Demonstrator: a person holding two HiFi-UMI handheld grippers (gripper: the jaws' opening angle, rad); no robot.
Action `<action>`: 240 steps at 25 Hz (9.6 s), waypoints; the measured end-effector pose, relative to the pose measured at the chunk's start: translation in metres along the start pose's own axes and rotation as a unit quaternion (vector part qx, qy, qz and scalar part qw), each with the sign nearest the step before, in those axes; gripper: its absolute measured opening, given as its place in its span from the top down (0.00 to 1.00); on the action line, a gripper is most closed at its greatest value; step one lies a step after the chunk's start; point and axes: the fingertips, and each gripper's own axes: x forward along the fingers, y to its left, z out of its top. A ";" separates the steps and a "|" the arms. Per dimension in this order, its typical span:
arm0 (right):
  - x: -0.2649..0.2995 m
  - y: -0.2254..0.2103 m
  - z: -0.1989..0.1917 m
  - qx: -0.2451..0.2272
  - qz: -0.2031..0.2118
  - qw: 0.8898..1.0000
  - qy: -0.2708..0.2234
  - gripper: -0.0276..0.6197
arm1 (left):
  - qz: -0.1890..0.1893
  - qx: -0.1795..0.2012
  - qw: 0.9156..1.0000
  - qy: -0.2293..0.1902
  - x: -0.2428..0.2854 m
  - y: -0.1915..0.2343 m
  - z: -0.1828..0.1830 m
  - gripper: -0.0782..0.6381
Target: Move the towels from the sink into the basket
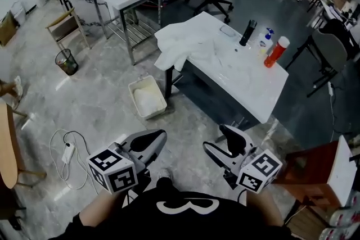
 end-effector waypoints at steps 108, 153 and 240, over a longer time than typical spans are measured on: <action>0.381 -0.370 0.104 0.068 0.182 0.976 0.096 0.82 | 0.089 -0.030 0.995 0.022 0.250 0.369 0.227 0.88; 0.502 -0.078 0.167 0.109 0.120 0.986 -0.043 0.82 | 0.144 -0.060 0.987 -0.027 -0.054 0.443 0.230 0.88; 0.368 -0.208 0.024 0.130 -0.122 0.980 0.084 0.41 | -0.043 0.004 0.988 0.149 0.157 0.360 0.157 0.88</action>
